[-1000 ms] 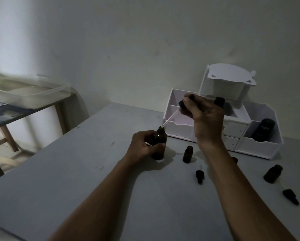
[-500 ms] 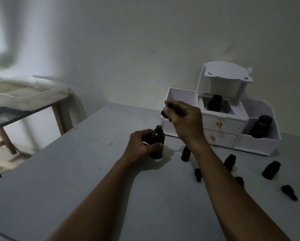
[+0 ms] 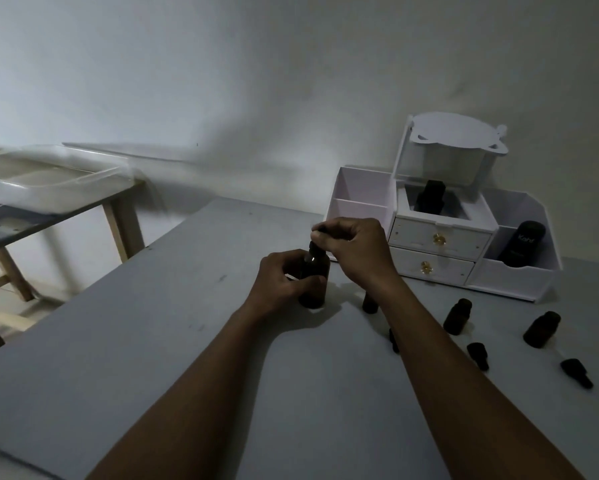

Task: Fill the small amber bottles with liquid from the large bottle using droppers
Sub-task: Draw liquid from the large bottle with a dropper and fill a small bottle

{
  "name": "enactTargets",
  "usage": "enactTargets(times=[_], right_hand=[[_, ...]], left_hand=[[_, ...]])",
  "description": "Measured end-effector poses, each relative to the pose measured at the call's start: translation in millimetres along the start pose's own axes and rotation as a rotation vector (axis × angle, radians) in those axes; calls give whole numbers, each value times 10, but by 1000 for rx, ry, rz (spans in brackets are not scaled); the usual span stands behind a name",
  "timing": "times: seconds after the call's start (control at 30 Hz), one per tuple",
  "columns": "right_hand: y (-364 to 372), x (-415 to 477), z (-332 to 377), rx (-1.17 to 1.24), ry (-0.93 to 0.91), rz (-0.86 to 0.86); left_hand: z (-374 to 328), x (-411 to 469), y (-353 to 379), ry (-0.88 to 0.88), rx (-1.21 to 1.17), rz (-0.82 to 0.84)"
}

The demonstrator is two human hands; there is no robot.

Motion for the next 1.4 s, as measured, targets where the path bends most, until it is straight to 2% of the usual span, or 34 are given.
enactTargets(times=[0.4,0.77,1.1,1.23,1.3,1.4], right_hand=[[22,-9,53,-61,-37,-84],[3,-1,46,-24,-7,-58],[-253,57,370,102,-117,-94],[-503,87,610,136,-176,-155],[-651,48,691,173,-201,-198],[-873,-68,684,241,-201,-249]], left_hand=[[43,18,11,-11,11,6],[14,-3,22,-38,-12,8],[-11,-29,14,-46,-72,8],[-59,-54,9,9,-74,7],[-161,-77,-81,66,22,-108],[-447,-258,-282,180,170,-464]])
Point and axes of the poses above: each hand's wrist, its own x-axis towards the middle knuckle, its own y-axis out of the palm, z = x × y, the point moved 7 cm from there along x, towards the middle knuckle, and after that the axes turned 14 degrees about z, right-handed, at the moved point
